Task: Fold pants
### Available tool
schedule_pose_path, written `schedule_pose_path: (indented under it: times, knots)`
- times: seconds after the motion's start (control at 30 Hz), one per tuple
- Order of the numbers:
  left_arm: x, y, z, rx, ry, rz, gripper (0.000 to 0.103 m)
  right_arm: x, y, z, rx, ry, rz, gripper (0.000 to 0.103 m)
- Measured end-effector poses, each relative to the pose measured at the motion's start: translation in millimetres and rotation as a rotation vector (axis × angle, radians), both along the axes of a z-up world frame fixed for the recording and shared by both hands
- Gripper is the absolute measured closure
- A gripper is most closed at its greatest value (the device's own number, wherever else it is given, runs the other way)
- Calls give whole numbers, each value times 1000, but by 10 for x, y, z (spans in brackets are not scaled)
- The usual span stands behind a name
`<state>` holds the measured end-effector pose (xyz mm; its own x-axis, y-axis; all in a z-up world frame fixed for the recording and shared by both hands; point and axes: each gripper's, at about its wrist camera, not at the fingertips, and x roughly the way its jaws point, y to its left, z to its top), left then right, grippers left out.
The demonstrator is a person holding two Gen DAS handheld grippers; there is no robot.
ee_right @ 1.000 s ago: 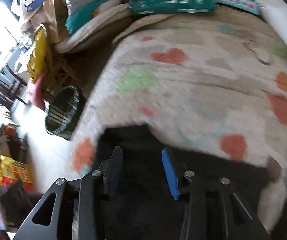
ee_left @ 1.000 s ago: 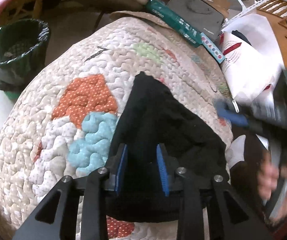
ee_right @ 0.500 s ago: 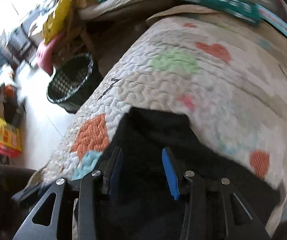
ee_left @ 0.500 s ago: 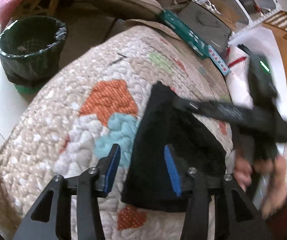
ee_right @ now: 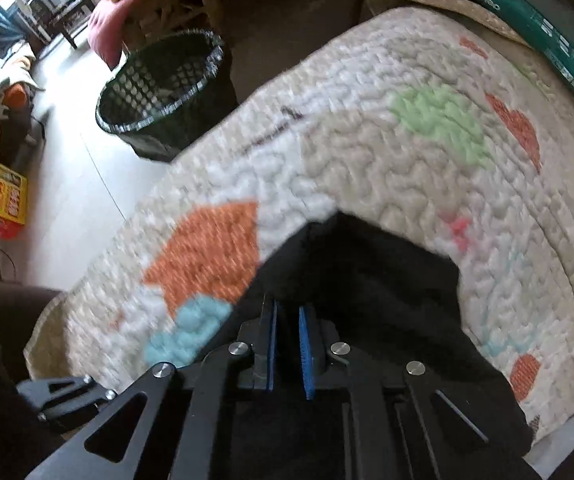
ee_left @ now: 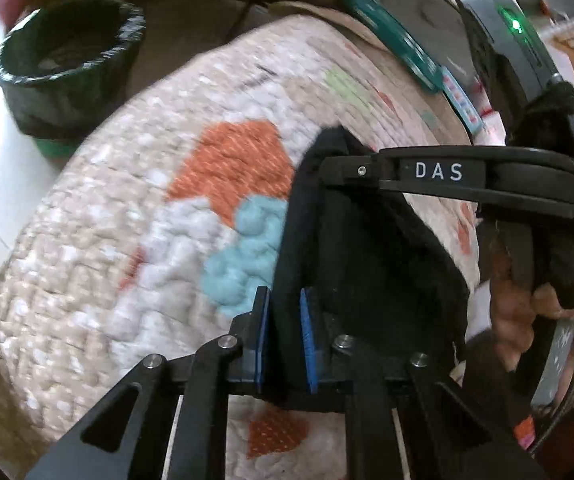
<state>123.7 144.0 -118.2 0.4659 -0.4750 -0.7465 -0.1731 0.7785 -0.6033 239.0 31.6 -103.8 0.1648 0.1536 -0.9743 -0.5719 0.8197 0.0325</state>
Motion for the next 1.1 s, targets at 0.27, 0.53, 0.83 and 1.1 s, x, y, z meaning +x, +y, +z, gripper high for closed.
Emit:
schedule_pose_path:
  times: [0.27, 0.53, 0.83, 1.1]
  knots:
    - [-48, 286, 2, -19, 2, 119, 88, 164, 384, -160, 11, 11, -31, 88]
    - [7, 19, -47, 35, 31, 8, 65, -11, -578, 448, 214, -77, -228, 33]
    - [-12, -310, 41, 314, -22, -115, 64, -881, -1657, 127, 188, -142, -498, 35]
    - [-41, -257, 82, 309, -48, -103, 62, -1227, -1813, -158, 185, -130, -598, 37]
